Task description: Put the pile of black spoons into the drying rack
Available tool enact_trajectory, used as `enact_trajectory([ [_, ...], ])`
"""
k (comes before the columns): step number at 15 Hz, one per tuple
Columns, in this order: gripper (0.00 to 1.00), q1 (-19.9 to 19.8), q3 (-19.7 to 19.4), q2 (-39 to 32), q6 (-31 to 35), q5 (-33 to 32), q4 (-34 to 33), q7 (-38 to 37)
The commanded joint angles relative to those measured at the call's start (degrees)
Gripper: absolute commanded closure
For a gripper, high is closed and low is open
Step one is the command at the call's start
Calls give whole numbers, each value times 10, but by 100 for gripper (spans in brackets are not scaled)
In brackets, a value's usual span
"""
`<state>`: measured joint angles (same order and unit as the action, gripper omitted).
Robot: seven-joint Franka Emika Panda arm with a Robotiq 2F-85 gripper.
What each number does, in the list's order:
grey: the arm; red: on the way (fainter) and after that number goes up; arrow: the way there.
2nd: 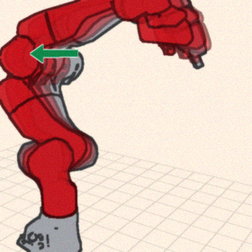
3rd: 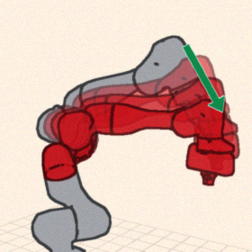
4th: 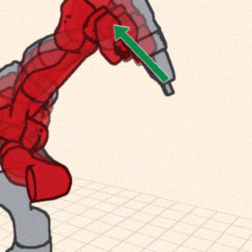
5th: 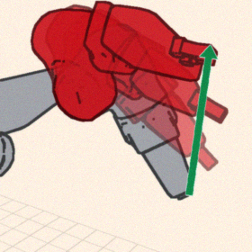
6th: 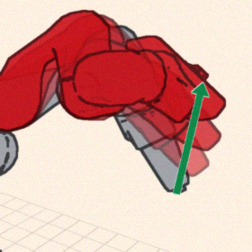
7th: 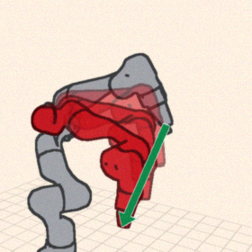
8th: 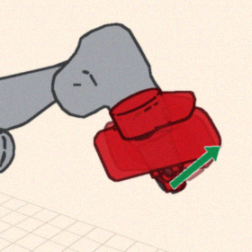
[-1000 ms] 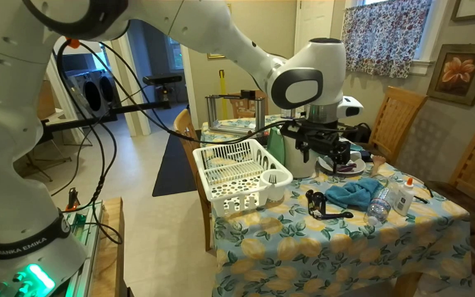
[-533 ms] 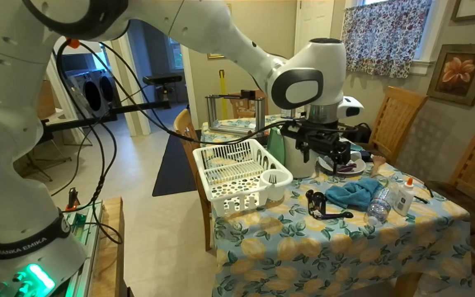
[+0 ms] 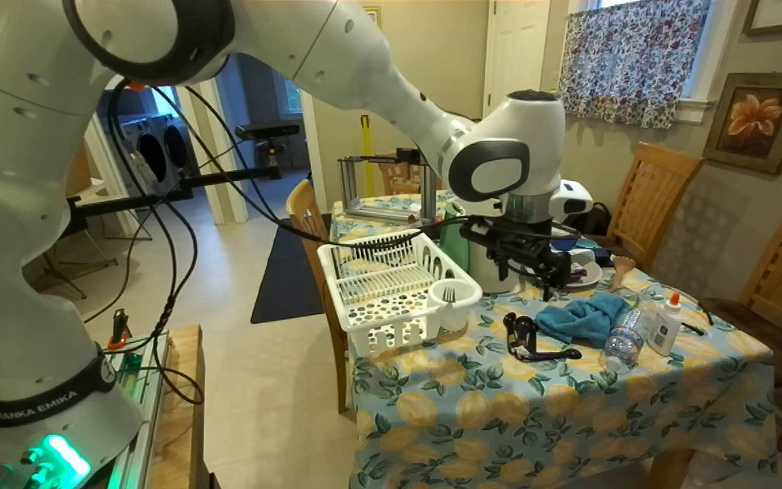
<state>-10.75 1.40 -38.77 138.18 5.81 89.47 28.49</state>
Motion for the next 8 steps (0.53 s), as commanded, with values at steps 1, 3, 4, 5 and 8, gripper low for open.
enact_trajectory([
  [1,0,4,2,-54,25,-20,-55,-27],
  [3,0,2,6,-75,32,-19,-77,-25],
  [4,0,0,9,-87,31,-18,-90,-22],
  [5,0,-1,11,-97,30,-17,-102,-21],
  [8,0,-2,17,-126,24,-19,-138,-14],
])
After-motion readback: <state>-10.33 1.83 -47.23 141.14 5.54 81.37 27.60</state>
